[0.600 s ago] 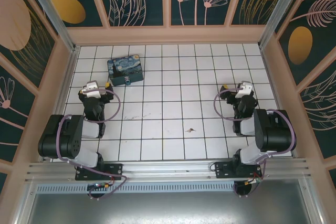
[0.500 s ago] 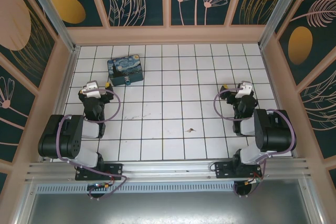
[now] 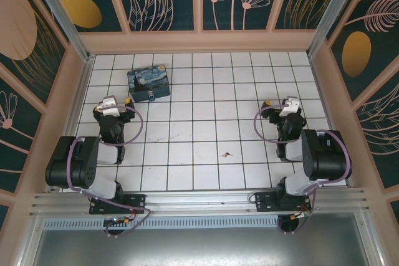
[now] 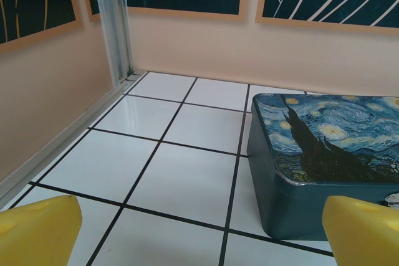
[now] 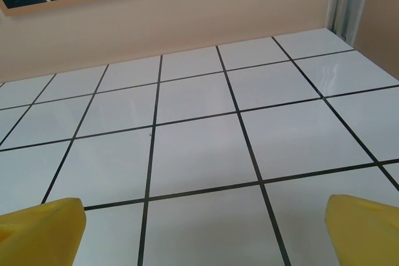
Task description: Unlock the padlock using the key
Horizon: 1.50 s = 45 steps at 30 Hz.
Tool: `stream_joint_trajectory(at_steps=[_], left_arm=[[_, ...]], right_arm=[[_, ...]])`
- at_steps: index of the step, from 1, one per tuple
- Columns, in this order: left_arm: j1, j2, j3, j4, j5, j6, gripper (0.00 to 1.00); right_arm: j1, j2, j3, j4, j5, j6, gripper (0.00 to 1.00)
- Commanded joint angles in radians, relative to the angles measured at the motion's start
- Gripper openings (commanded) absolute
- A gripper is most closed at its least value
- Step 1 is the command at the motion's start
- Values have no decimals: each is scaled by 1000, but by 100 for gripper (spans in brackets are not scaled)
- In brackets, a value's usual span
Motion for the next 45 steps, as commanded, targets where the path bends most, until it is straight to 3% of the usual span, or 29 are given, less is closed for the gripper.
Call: stream_joint_trajectory(at_steps=[1,21,25,27,29,34,39,45], left_arm=[[2,3,-9,42,-2,-7,99],[7,-3,-9,43,4,-10,99],[7,-88,63,-159,-19,-19,99],[7,-111,98,-235,-27,-21,99],[7,-131,128,-303,-39,-25,99],[7,-177,257,-524,-53,-82,99],[7,-113,475,-756,0,-166,99],[8,63,734,-975,110,-206,99]], right_arm=[[-5,-2,19,11,-24,-18,99],[-10,-7,20,13,-38,-15,99],[-8,-148,130,-296,-26,-10,99],[-10,-199,167,-353,-26,22,99],[-11,-237,226,-452,-4,103,99],[-12,-223,502,-887,66,401,99],[18,-195,522,-896,-196,392,99],[151,-225,547,-1000,-215,404,99]])
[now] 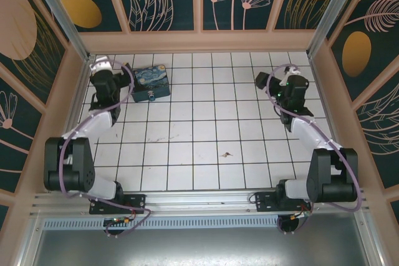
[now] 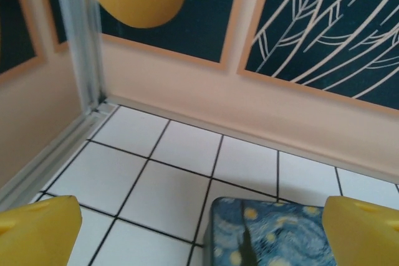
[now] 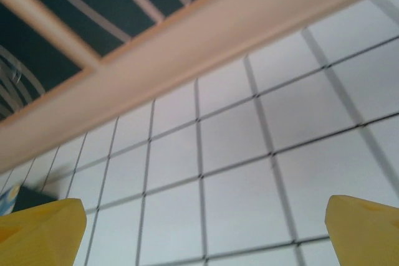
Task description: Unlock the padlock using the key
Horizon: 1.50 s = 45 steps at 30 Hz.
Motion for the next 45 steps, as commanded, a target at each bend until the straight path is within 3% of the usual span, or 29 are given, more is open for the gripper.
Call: stream_joint_trajectory(at_steps=[1,10,16,23,28,36,41,45], left_arm=[[7,100,134,-207,96,-47,99],[68,379,429,-401,272,-127,99],[76,515,540,-445,305,-124,99],[68,568,556,-399,486,-166,99],[13,585,580,-410,554,-165,98],[-122,502,474,-357,627,-191,99],[-230,359,290,-234,650,-320,99],[-288,224,108,-114,602,-451,99]], right_arm=[[70,-21,28,-110,-56,44,99],[169,-130,-6,-158,-22,137,99],[175,-153,6,-190,-4,137,99],[178,-96,11,-163,-18,157,99],[195,-59,-5,-124,-15,184,99],[241,-1,-10,-87,11,225,99],[268,99,35,-75,4,262,99],[317,173,76,-98,2,292,98]])
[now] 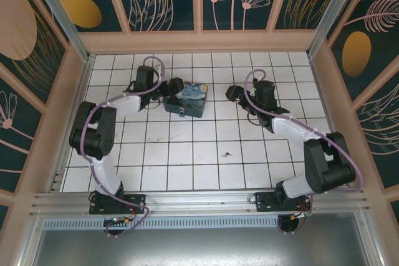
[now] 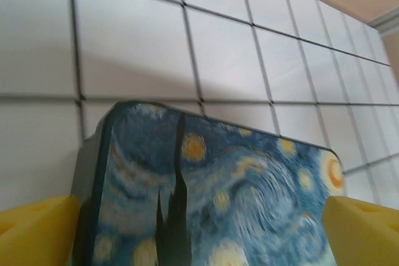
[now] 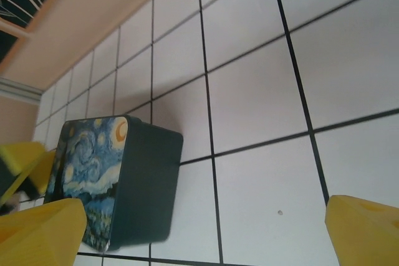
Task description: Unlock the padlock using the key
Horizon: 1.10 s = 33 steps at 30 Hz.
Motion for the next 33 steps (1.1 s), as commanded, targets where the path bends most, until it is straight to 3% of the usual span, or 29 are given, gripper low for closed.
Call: stream_joint_trajectory(at_steps=[1,10,27,33], left_arm=[[-28,-126,-122,156,-8,-154,99],[-49,-271,-305,242,-5,-229,98],[-157,-274,-354,277,-7,-269,98],[-185,-315,-384,282,-73,-281,99]], right_arm=[[60,55,59,4,3,49,98],[195,144,73,34,55,122,97],[239,186,138,18,79,149,97],[238,183,136,19,81,160,97]])
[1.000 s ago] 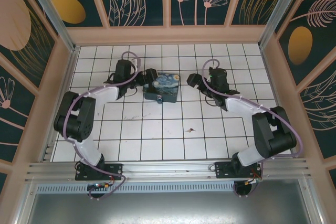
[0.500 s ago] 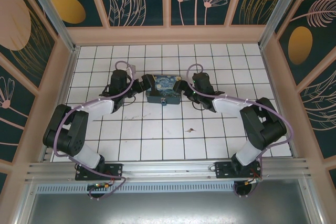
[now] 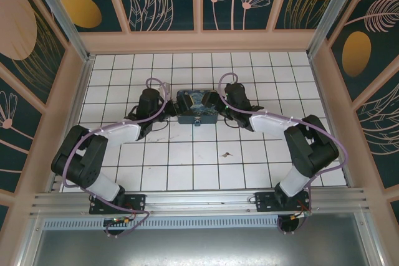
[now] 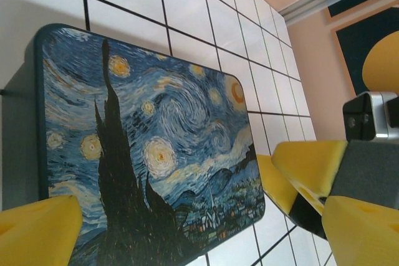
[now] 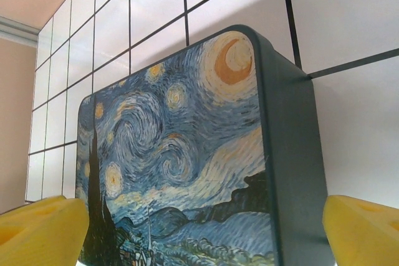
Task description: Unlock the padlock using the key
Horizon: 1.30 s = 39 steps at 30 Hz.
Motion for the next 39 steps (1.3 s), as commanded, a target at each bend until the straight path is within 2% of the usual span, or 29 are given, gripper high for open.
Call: stream_joint_trajectory(at_steps=[1,10,16,25,29,31,35,39], left_arm=[[-11,-60,-21,10,-74,-7,99],[-12,-67,67,-197,-287,50,99],[-12,-85,64,-214,-281,74,99],[-12,-181,41,-261,-258,118,99],[-13,-194,25,-262,-237,113,99],[-11,-193,19,-257,-225,109,99],[-12,-197,6,-247,-213,104,99],[-11,-205,-8,-237,-219,97,99]], right_arm=[[7,6,23,14,22,17,97],[7,-9,15,-3,28,18,97],[8,-77,-36,-46,50,8,97],[47,-296,-206,-237,101,7,92],[129,-358,-247,-330,131,84,87],[190,-369,-241,-396,184,142,85],[319,-366,-200,-580,315,346,81],[397,-384,-209,-669,382,532,75]])
